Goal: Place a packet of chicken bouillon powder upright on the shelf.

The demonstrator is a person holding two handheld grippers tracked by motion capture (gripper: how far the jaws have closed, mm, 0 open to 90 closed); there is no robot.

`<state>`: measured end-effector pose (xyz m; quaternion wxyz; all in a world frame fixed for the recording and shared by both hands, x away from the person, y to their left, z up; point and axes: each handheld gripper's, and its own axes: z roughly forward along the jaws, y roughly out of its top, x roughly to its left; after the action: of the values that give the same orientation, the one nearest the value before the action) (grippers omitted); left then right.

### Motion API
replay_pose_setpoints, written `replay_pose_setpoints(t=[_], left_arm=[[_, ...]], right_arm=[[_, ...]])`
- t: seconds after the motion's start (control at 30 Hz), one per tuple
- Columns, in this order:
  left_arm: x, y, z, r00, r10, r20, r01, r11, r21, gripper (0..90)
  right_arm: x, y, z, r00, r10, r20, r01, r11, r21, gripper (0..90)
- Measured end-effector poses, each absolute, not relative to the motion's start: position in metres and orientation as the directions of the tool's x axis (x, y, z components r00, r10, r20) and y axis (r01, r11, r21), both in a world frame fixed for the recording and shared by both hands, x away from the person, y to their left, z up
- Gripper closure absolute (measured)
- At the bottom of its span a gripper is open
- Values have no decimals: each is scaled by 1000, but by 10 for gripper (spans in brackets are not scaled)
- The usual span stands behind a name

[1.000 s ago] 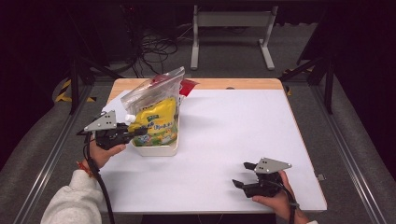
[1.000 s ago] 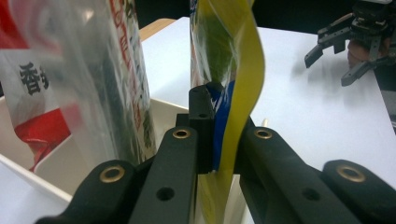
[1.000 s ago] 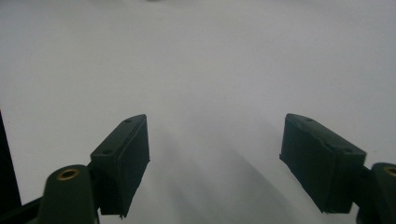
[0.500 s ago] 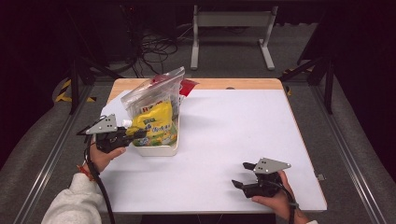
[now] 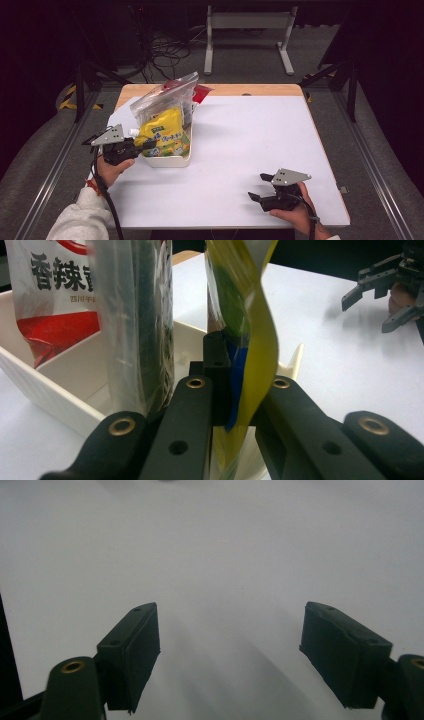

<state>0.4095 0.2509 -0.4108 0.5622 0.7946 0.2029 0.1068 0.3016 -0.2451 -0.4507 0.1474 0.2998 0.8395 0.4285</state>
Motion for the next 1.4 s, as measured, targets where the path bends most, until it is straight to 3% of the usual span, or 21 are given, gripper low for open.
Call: replay_pose_setpoints(t=[0.2, 0.53, 0.7, 1.1, 1.4], left_arm=[[409, 251, -414, 887, 455, -74, 216, -268, 939, 874], [406, 249, -413, 873, 488, -27, 197, -301, 933, 874], [406, 248, -414, 865, 500, -37, 207, -289, 935, 874], [404, 247, -414, 847, 531, -40, 222, -285, 932, 868], [398, 244, -411, 818, 574, -37, 236, -276, 932, 804]], right_arm=[[302, -244, -450, -778, 628, 6, 372, 453, 810, 232], [304, -242, -451, -784, 621, 2, 371, 466, 803, 232], [304, -244, -449, -784, 619, 50, 389, 427, 816, 233], [303, -243, -444, -778, 627, 19, 363, 425, 829, 236], [307, -247, -443, -765, 644, 4, 362, 424, 830, 234]])
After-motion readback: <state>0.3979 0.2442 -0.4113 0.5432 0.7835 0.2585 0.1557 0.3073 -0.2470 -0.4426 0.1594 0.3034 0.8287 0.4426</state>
